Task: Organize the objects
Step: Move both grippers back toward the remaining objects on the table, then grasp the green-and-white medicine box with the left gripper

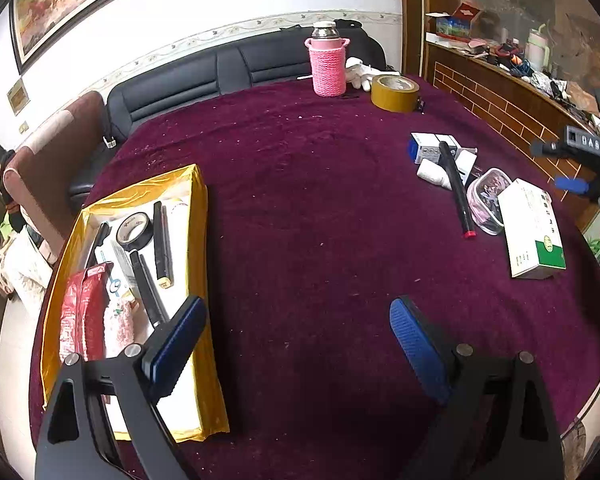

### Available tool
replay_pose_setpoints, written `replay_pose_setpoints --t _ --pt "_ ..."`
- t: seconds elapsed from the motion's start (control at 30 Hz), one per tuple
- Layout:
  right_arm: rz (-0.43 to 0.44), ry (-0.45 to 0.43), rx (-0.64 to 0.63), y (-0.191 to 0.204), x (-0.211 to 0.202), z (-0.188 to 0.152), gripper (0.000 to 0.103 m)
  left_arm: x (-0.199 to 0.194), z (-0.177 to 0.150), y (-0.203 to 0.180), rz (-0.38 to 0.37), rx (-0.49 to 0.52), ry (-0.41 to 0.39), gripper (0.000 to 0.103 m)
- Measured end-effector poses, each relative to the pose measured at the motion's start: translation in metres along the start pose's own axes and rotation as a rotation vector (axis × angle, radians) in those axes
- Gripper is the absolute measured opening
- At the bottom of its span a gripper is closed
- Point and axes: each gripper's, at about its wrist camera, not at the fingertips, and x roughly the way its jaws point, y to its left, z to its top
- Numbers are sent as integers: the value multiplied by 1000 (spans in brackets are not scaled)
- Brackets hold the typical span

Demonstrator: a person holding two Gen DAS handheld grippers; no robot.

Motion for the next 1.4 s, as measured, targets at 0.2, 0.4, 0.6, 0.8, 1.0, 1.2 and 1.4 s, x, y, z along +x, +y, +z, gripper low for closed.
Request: replay_pose_setpoints --t 0.2,0.4,0.6,0.8,1.0,1.2,1.4 --pt "16 91 1 9 13 -23 97 2 -3 13 -20 -49 7 93" --pt "386 257 -108 86 24 -68 97 4 -10 24 -43 -104 24 93" --pt "395 165 -217 118 8 -76 97 5 -19 29 -100 -142 45 93" --pt "375 195 -158 94 8 -84 97 9 -27 32 -176 -205 52 93" --pt "332 273 -349 126 17 -114 97 -9 -47 54 -217 -265 29 93" --pt "278 331 -656 166 6 -164 97 -32 -53 82 -190 -297 -29 93" --pt "135 264 -884 171 -20 -204 98 -34 -54 91 -219 -314 -48 93"
